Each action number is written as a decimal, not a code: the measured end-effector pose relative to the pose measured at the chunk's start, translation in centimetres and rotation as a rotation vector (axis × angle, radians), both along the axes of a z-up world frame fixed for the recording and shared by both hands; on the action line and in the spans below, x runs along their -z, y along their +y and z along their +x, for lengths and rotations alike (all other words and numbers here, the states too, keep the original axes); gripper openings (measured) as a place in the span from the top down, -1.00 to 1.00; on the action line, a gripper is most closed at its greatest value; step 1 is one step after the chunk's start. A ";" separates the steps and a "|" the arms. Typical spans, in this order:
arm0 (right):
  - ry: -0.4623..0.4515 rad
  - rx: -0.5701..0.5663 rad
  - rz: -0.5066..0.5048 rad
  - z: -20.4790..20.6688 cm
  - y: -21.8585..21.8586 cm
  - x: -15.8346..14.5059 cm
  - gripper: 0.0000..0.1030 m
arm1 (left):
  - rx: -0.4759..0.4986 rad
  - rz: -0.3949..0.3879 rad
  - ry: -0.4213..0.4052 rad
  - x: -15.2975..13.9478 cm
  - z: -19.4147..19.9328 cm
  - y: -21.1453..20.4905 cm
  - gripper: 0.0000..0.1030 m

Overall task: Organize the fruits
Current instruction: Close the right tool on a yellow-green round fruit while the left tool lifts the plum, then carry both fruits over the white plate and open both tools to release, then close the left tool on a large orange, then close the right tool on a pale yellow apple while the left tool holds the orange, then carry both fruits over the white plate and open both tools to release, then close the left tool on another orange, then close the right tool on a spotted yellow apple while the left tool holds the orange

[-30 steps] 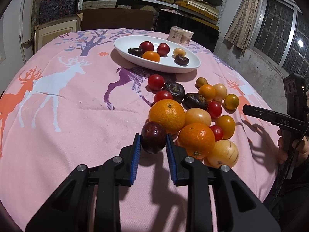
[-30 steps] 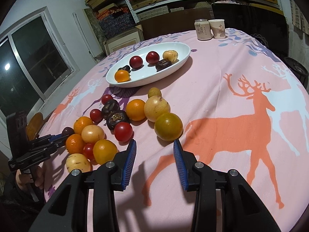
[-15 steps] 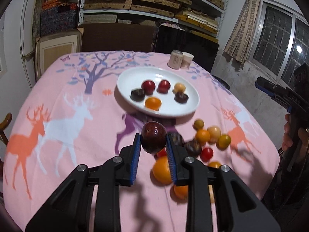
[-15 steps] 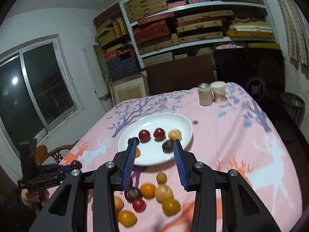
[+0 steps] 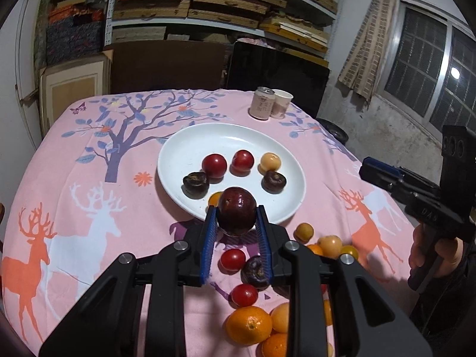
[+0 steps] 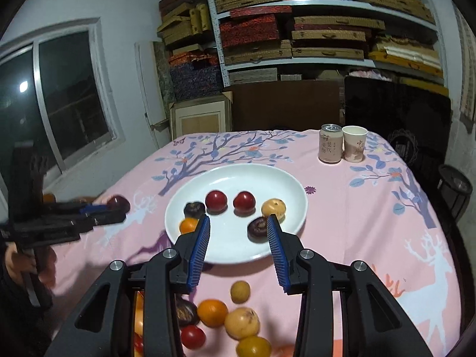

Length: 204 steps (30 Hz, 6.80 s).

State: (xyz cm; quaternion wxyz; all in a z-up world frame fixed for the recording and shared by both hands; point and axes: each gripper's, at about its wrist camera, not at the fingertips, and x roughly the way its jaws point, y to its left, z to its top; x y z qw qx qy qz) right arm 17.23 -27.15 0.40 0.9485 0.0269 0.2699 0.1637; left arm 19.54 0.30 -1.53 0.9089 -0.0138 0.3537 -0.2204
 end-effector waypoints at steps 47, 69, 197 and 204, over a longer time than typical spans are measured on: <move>0.018 -0.009 -0.213 17.6 7.2 3.0 -0.10 | -0.117 0.102 0.095 4.6 17.3 -2.3 -0.09; 0.149 0.075 -0.006 -6.3 -0.9 6.1 -0.68 | 0.077 0.225 -0.050 5.0 -10.1 -1.5 -0.38; 0.129 -0.038 0.021 -4.3 0.1 7.5 -0.43 | -0.107 -0.050 0.138 8.7 -4.5 3.0 0.09; 0.191 0.046 -0.234 -2.4 2.7 8.8 0.04 | -0.097 -0.049 0.164 9.1 -3.9 2.8 0.09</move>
